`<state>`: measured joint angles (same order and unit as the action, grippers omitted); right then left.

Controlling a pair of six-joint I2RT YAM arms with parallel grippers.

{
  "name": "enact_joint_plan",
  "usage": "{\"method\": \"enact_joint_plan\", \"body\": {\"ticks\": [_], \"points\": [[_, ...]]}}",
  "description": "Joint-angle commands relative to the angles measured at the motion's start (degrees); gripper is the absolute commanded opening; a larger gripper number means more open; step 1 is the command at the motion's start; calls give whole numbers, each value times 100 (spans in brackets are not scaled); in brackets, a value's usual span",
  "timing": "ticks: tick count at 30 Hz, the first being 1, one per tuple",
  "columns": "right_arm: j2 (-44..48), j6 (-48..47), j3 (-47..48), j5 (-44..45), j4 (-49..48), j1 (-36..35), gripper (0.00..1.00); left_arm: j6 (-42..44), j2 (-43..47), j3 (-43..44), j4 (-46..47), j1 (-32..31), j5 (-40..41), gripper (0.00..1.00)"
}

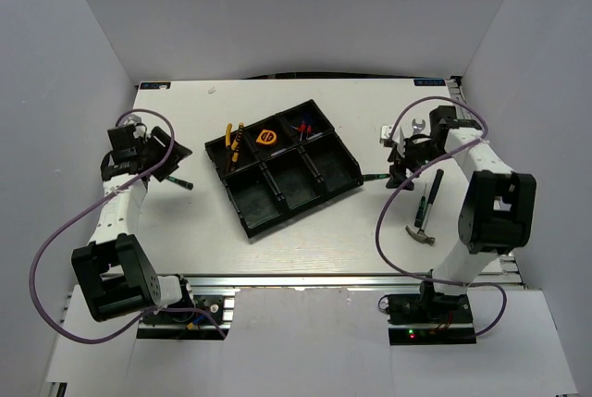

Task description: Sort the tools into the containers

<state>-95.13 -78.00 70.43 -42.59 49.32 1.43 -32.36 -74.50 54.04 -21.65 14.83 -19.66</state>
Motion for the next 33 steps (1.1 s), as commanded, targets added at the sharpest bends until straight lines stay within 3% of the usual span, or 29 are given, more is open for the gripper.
{"method": "enact_joint_plan", "body": {"ticks": [1,12,23,26,29,33], "points": [[-514,-1287,532,-74,420,24,89,116,348,-113,20,152,-170,69],[-1315,-1517,542,435,-203,-406,89,-25,190,-412,20,336,-126,70],[-2009,-1016,955,769,-625,-618,77,-77,243,-588,-24,477,-20,70],[-2079,-1033,920,875,-608,-644,67,-95,243,-597,-24,495,-29,70],[-2027,-1103,762,998,-634,-644,46,-86,243,-597,-24,503,-38,70],[-1808,-1481,340,1200,-634,-635,32,-86,243,-614,-24,521,-55,70]]}}
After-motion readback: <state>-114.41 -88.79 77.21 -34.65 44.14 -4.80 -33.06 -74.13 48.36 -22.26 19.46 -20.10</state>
